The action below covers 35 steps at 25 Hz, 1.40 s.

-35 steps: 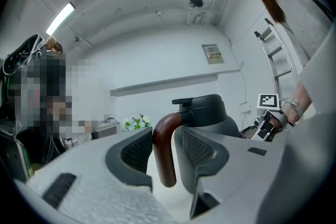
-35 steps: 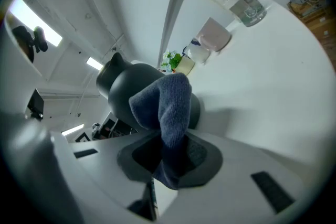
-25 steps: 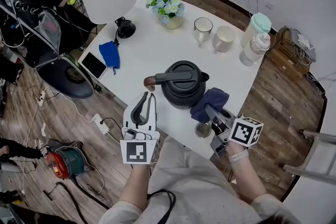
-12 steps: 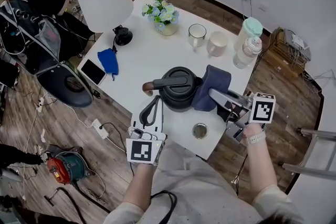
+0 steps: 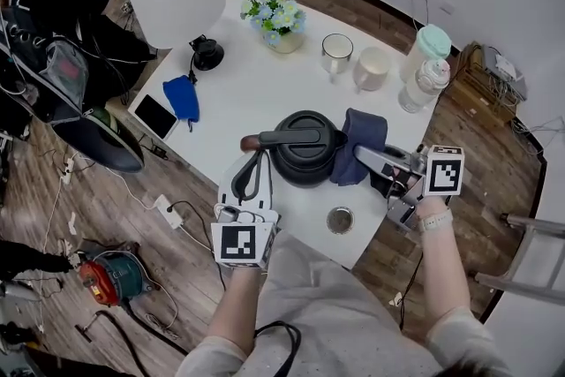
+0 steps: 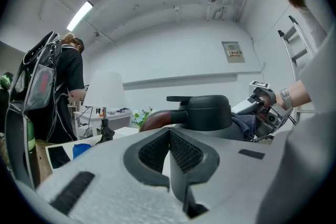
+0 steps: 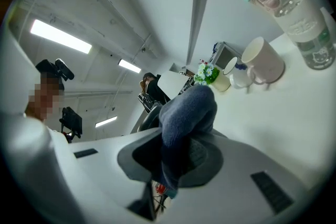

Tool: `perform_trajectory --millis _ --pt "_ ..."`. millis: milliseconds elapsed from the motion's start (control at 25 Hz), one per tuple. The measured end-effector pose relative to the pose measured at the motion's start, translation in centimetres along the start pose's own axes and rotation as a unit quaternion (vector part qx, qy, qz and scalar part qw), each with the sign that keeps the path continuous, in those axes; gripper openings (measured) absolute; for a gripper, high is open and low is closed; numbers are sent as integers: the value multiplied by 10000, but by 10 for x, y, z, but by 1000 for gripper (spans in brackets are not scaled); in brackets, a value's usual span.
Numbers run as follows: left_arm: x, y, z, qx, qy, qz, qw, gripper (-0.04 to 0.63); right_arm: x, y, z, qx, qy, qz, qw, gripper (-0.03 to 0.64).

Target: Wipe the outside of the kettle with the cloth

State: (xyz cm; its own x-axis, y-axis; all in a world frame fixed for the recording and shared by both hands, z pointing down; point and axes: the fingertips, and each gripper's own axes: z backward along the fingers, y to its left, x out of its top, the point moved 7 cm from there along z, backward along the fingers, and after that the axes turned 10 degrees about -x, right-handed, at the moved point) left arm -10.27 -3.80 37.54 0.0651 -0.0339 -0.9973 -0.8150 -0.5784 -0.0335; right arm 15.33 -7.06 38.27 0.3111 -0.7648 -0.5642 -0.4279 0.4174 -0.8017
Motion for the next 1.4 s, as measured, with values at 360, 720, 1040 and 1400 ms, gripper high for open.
perform_trajectory --millis 360,720,1040,1400 --pt "-7 40 -5 -122 -53 44 9999 6 -30 14 -16 248 404 -107 9988 55" --pt "-5 52 -22 -585 -11 -222 9980 6 -55 25 -22 478 425 -300 9975 55" --pt "3 47 -27 -930 -13 -309 9952 8 -81 -2 -16 -120 599 -484 9970 55" --pt "7 66 -36 -815 -172 -203 9963 8 -112 -1 -37 -168 661 -850 9940 55"
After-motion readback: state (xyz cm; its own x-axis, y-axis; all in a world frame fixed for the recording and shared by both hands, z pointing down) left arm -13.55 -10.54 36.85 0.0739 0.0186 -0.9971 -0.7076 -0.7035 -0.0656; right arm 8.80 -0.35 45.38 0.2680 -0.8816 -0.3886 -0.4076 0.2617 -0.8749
